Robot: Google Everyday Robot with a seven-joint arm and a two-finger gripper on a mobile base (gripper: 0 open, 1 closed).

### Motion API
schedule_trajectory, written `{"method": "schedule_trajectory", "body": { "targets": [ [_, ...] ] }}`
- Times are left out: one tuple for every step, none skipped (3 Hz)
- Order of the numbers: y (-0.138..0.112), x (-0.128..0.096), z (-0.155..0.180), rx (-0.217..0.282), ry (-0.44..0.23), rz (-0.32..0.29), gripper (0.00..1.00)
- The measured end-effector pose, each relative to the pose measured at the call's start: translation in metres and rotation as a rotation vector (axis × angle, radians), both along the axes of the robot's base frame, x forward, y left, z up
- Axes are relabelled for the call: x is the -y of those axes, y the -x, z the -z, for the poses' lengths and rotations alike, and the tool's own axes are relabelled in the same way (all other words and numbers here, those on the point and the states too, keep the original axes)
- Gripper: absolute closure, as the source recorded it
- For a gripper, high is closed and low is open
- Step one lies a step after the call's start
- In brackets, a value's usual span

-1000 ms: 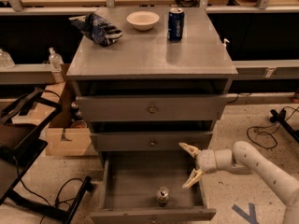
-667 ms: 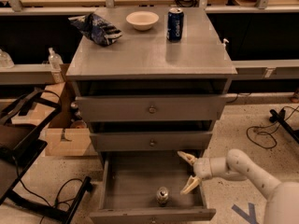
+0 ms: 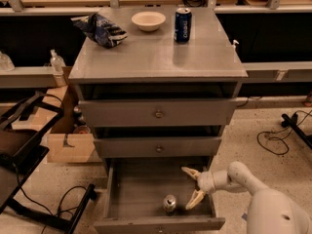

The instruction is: Pick 7up can from bottom drawer and place on counter

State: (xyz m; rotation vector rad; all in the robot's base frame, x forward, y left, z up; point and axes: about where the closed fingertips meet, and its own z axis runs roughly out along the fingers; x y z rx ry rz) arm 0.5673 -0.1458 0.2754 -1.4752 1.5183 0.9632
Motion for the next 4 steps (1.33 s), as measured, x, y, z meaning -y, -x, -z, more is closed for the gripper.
{"method": "schedule_trajectory", "body": {
  "targets": [
    [0.0, -0.009, 0.031, -0.017, 0.011, -0.031, 0.0],
    [-0.002, -0.023, 0.055, -0.027, 0.015, -0.056, 0.0],
    [0.001, -0.042, 0.079, -0.044, 0.004, -0.085, 0.0],
    [0.006, -0.056, 0.094, -0.062, -0.002, -0.111, 0.0]
  ]
}}
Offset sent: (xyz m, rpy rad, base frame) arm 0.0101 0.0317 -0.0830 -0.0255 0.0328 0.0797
